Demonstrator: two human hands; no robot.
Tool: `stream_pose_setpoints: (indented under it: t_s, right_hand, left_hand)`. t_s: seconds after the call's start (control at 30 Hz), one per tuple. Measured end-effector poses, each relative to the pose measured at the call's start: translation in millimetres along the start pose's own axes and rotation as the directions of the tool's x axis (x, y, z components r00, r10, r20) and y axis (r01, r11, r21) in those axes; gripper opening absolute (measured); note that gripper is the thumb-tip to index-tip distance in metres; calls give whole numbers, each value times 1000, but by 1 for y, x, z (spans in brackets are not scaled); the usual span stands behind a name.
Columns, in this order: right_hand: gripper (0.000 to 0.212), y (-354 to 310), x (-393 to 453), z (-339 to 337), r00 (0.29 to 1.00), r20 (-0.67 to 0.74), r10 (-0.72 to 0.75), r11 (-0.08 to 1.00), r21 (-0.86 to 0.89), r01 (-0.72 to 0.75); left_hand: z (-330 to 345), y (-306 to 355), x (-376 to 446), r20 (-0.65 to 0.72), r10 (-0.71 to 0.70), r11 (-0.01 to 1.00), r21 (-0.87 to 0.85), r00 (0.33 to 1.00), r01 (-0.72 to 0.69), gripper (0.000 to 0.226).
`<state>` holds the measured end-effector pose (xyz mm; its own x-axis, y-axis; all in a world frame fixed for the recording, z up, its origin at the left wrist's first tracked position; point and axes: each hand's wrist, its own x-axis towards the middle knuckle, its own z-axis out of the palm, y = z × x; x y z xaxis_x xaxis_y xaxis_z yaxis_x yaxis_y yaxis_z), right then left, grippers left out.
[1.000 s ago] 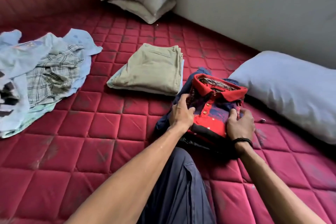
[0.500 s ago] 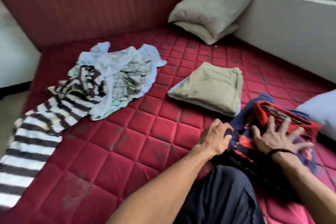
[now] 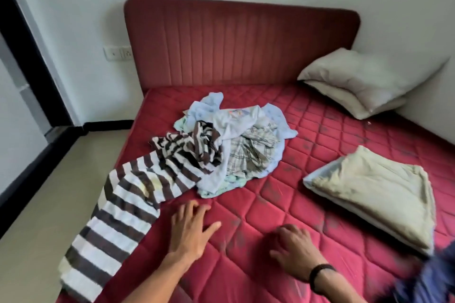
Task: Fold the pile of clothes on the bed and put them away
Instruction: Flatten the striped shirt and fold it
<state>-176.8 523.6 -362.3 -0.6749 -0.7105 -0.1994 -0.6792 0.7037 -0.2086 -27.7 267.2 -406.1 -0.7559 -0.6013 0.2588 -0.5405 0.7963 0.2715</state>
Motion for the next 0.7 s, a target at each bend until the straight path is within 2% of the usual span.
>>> stream_pose_setpoints:
  t_s: [0.07, 0.1, 0.17, 0.23, 0.3, 0.4, 0.5, 0.57, 0.63, 0.7]
  right_hand:
    - [84, -28, 37, 8, 1000, 0, 7, 1000, -1, -7]
    - [79, -41, 56, 7, 1000, -12, 13, 999, 36, -12]
    - [55, -71, 96, -2, 997, -68, 38, 980, 195, -24]
    - [36, -103, 133, -12, 986, -125, 109, 913, 404, -50]
    - [40, -129, 161, -16, 977, -115, 180, 847, 524, -94]
    - [63, -154, 187, 5, 946, -79, 315, 746, 637, -196]
    - [70, -162, 187, 24, 904, -154, 399, 748, 624, -225]
    - [71, -165, 183, 26, 869, -272, 414, 771, 612, -176]
    - [71, -168, 183, 18, 820, -428, 380, 818, 569, -82]
    - [77, -173, 191, 1, 824, -521, 222, 911, 412, 16]
  left_hand:
    - [1, -31, 2, -93, -50, 998, 41, 994, 54, 64]
    - [2, -42, 3, -132, -78, 996, 41, 988, 84, 66]
    - [7, -55, 15, -193, -103, 993, 42, 976, 113, 65]
    - [8, -60, 29, -197, -141, 988, 30, 970, 150, 63]
    - [5, -61, 41, -154, -196, 980, 5, 968, 199, 63]
    - [6, -67, 47, -153, -216, 975, -77, 964, 206, 56]
    - [7, -65, 42, -333, -95, 984, -177, 938, 36, 39]
    - [3, -62, 38, -428, -22, 979, -194, 903, -68, 40]
    - [-1, -61, 40, -432, -35, 983, -177, 901, -47, 48]
    - [-5, -60, 46, -398, -77, 990, -137, 914, 24, 58]
